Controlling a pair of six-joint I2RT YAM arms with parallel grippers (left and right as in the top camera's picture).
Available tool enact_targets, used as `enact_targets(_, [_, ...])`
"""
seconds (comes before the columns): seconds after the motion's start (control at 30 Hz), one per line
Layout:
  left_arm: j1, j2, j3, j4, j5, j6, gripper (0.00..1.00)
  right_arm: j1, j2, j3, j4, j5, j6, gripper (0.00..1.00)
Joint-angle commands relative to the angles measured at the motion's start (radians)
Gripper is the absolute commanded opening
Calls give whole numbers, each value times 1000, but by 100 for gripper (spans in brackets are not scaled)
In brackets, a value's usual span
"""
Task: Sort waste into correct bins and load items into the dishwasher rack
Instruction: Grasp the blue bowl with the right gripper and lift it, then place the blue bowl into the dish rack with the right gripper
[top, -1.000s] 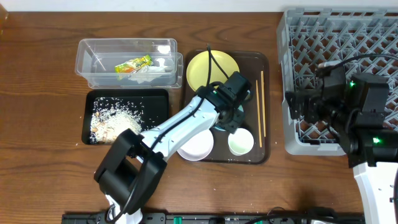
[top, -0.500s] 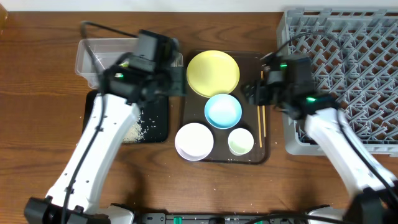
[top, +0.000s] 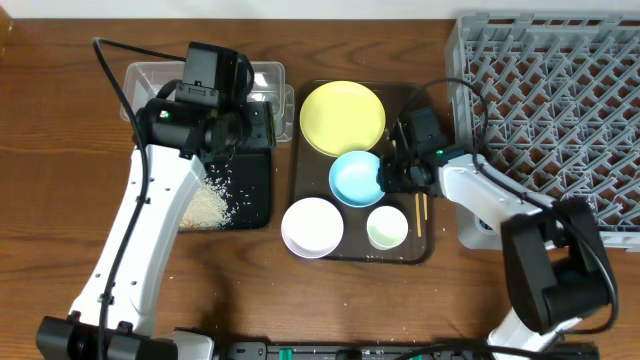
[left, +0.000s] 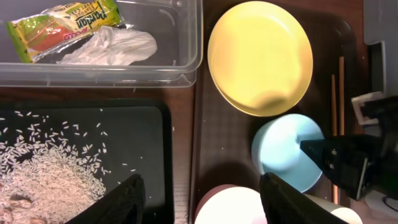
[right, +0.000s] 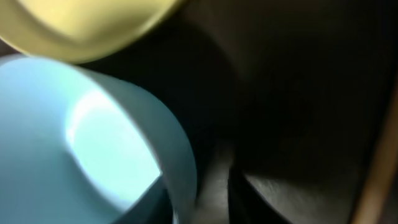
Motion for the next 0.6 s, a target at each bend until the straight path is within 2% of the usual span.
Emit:
enact_targets(0.0, [2,2,8,-6,-16,-2,62,5,-10,17,-1,6,7,14])
enact_targets(0.13, [2,2,8,-6,-16,-2,63,-15,-63,45,-9,11,5,9])
enact_targets(0.23, [2,2,8,-5,-16,-2,63,-40,-126,79,-43,36,5,1])
enact_targets(0.3, [2,2,8,-6,-16,-2,63,-61,-178,116,-94,86,5,1])
enact_targets(0.4, [2,2,8,-6,-16,-2,69,-97,-266,181,-183,232,5,1])
enact_targets(0.47, [2,2,8,-6,-16,-2,77,-121,-313,213,-219,354,6,1])
enact_targets(0.57, [2,2,8,-6,-16,-2,82,-164,-393,240,-235,621,6,1])
